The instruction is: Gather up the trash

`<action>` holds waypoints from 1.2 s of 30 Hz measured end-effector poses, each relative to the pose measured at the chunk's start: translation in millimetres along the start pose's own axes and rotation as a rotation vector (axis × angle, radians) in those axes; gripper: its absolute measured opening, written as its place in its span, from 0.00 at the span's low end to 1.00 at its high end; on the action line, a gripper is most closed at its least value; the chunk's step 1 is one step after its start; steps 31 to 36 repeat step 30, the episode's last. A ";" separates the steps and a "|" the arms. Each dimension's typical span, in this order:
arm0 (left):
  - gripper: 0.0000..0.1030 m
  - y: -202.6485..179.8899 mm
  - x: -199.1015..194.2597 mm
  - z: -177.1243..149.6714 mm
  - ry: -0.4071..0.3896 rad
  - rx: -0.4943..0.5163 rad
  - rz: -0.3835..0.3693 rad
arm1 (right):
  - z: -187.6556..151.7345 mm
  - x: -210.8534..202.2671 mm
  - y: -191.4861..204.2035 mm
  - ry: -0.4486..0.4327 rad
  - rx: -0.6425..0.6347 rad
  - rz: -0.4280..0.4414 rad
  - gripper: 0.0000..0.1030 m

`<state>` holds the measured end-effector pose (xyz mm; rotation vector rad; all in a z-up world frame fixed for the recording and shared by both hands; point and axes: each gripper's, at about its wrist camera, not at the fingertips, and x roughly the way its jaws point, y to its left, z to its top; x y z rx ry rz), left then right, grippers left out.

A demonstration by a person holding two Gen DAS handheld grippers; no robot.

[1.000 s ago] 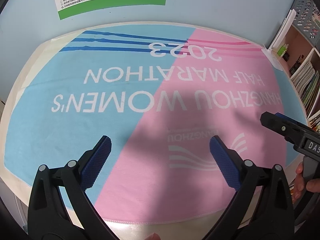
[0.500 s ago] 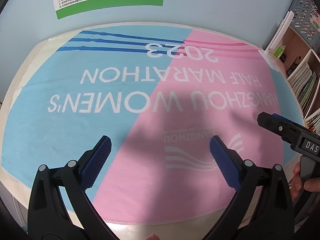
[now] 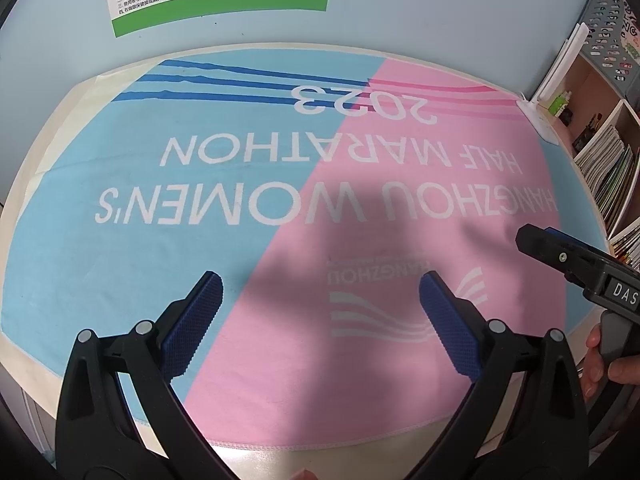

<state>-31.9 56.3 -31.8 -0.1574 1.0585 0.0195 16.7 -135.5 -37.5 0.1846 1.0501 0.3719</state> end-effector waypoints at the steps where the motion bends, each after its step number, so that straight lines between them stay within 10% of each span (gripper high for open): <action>1: 0.94 0.2 -0.2 -0.2 0.000 -0.001 -0.001 | 0.1 0.1 0.2 0.000 0.000 0.001 0.86; 36: 0.93 -1.7 9.1 -1.3 0.047 0.014 0.021 | -0.2 0.4 -1.7 -0.001 -0.002 0.005 0.86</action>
